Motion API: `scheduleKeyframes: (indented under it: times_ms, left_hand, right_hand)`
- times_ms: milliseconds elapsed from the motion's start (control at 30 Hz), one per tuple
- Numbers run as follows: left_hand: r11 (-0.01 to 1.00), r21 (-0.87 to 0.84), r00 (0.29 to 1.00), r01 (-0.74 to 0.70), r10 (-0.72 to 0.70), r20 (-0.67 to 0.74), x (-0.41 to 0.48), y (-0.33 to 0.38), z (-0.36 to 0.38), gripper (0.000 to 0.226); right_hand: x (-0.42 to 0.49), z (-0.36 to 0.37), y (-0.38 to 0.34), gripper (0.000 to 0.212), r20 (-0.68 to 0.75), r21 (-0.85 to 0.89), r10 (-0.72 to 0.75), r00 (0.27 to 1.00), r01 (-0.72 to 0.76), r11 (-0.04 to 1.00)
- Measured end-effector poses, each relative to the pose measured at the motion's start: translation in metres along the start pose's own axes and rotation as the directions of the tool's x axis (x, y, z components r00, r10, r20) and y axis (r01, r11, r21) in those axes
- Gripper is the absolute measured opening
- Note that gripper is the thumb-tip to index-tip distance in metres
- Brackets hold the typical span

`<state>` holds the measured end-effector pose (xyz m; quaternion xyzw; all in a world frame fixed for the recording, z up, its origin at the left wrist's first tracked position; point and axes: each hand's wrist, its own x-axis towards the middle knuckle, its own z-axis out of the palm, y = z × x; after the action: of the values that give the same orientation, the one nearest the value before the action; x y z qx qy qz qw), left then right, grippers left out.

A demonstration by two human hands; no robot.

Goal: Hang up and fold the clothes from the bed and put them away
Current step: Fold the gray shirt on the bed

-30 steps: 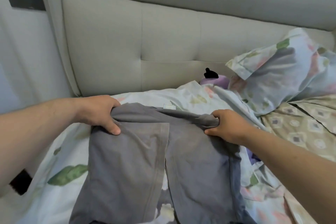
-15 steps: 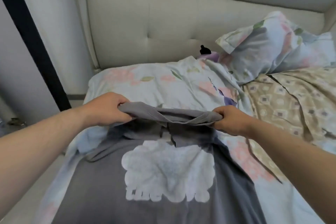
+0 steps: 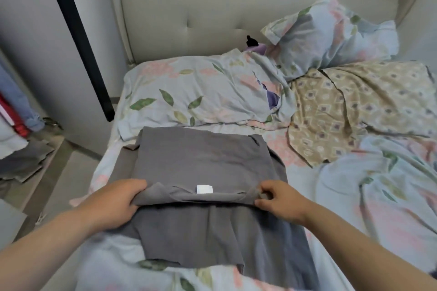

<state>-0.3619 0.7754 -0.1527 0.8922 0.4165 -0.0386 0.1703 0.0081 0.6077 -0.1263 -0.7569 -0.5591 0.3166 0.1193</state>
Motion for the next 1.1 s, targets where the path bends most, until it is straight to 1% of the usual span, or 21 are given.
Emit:
scheduleKeyframes:
  times_ms: [67, 133, 233, 333, 367, 433, 500, 533, 567, 600, 633, 667, 700, 733, 833, 867, 933, 967, 1033, 1067, 1100]
  left_hand:
    - [0.996, 0.016, 0.989, -0.085, 0.087, -0.118, -0.024, 0.000, 0.011, 0.031]
    - [0.978, 0.095, 0.952, -0.187, 0.204, -0.229, -0.046, 0.006, 0.015, 0.030]
    - [0.923, 0.263, 0.937, -0.282, 0.325, -0.132, -0.072, 0.019, 0.020, 0.021]
    - [0.890, 0.336, 0.935, -0.307, 0.349, -0.070, -0.085, 0.021, 0.029, 0.026]
    - [0.898, 0.313, 0.932, -0.310, 0.352, -0.090, -0.087, 0.018, 0.032, 0.025]
    - [0.965, 0.092, 0.950, -0.245, 0.258, -0.173, -0.084, 0.015, 0.033, 0.010]
    - [0.984, -0.151, 0.963, -0.095, 0.053, -0.264, -0.070, 0.008, 0.027, 0.011]
    - [0.978, -0.207, 0.953, 0.011, -0.073, -0.294, -0.060, 0.003, 0.021, 0.011]
    - [0.963, -0.241, 0.937, 0.122, -0.192, -0.293, -0.050, -0.002, 0.015, 0.011]
    - [0.942, -0.239, 0.922, 0.237, -0.296, -0.251, -0.041, -0.005, 0.011, 0.022]
    - [0.930, -0.215, 0.914, 0.297, -0.342, -0.218, -0.032, -0.007, 0.008, 0.035]
    - [0.943, -0.176, 0.920, 0.283, -0.318, -0.227, -0.024, -0.004, 0.007, 0.043]
    - [0.967, -0.126, 0.934, 0.221, -0.247, -0.258, -0.015, 0.002, 0.007, 0.046]
    - [0.988, -0.082, 0.953, 0.133, -0.150, -0.263, -0.005, 0.015, 0.006, 0.048]
    - [0.994, -0.019, 0.980, -0.111, 0.106, -0.168, 0.039, 0.067, 0.002, 0.049]
    - [0.986, -0.009, 0.975, -0.168, 0.165, -0.149, 0.055, 0.087, -0.003, 0.049]
    - [0.966, -0.035, 0.962, -0.258, 0.253, -0.106, 0.091, 0.138, -0.002, 0.047]
    - [0.958, -0.104, 0.963, -0.266, 0.258, -0.084, 0.106, 0.164, -0.001, 0.043]
    - [0.929, -0.309, 0.979, -0.202, 0.198, -0.045, 0.139, 0.218, 0.008, 0.035]
    - [0.908, -0.397, 0.990, -0.136, 0.142, -0.015, 0.152, 0.242, 0.014, 0.040]
    - [0.894, -0.444, 0.996, -0.063, 0.085, 0.029, 0.165, 0.264, 0.021, 0.054]
  right_hand:
    - [-0.019, 0.008, 0.003, 0.019, -0.025, -0.027, -0.017, 1.000, 0.017, 0.999]
    - [-0.036, 0.018, 0.011, 0.022, -0.030, -0.175, -0.045, 0.999, 0.039, 0.984]
    - [-0.058, 0.033, 0.020, 0.017, -0.005, -0.512, -0.171, 0.985, 0.144, 0.847]
    - [-0.075, 0.048, 0.030, 0.023, 0.091, -0.597, -0.189, 0.978, 0.205, 0.776]
    - [-0.078, 0.050, 0.032, 0.022, 0.120, -0.568, -0.188, 0.975, 0.223, 0.793]
    - [-0.080, 0.045, 0.028, 0.017, 0.057, -0.352, -0.177, 0.983, 0.186, 0.917]
    - [-0.072, 0.039, 0.029, 0.018, -0.208, -0.092, -0.097, 0.973, 0.080, 0.993]
    - [-0.065, 0.035, 0.032, 0.016, -0.363, -0.010, -0.010, 0.932, 0.007, 1.000]
    - [-0.056, 0.031, 0.033, 0.014, -0.459, 0.051, 0.109, 0.882, -0.096, 0.994]
    - [-0.049, 0.026, 0.034, 0.026, -0.461, 0.133, 0.269, 0.846, -0.234, 0.963]
    - [-0.042, 0.023, 0.035, 0.046, -0.384, 0.245, 0.427, 0.819, -0.356, 0.902]
    - [-0.035, 0.022, 0.037, 0.061, -0.297, 0.352, 0.527, 0.797, -0.422, 0.836]
    - [-0.029, 0.022, 0.039, 0.067, -0.240, 0.431, 0.566, 0.789, -0.436, 0.790]
    - [-0.024, 0.022, 0.041, 0.066, -0.212, 0.497, 0.574, 0.791, -0.418, 0.760]
    - [-0.021, 0.025, 0.052, 0.042, -0.140, 0.608, 0.505, 0.852, -0.329, 0.723]
    - [-0.020, 0.023, 0.052, 0.039, -0.105, 0.649, 0.467, 0.878, -0.295, 0.701]
    - [-0.025, 0.025, 0.059, 0.039, -0.016, 0.762, 0.399, 0.917, -0.247, 0.598]
    - [-0.028, 0.026, 0.060, 0.041, 0.005, 0.800, 0.359, 0.933, -0.219, 0.558]
    - [-0.033, 0.029, 0.064, 0.047, 0.008, 0.829, 0.318, 0.948, -0.184, 0.528]
    - [-0.037, 0.032, 0.065, 0.049, 0.002, 0.828, 0.306, 0.952, -0.173, 0.533]
    - [-0.039, 0.036, 0.064, 0.049, -0.008, 0.820, 0.296, 0.955, -0.163, 0.548]
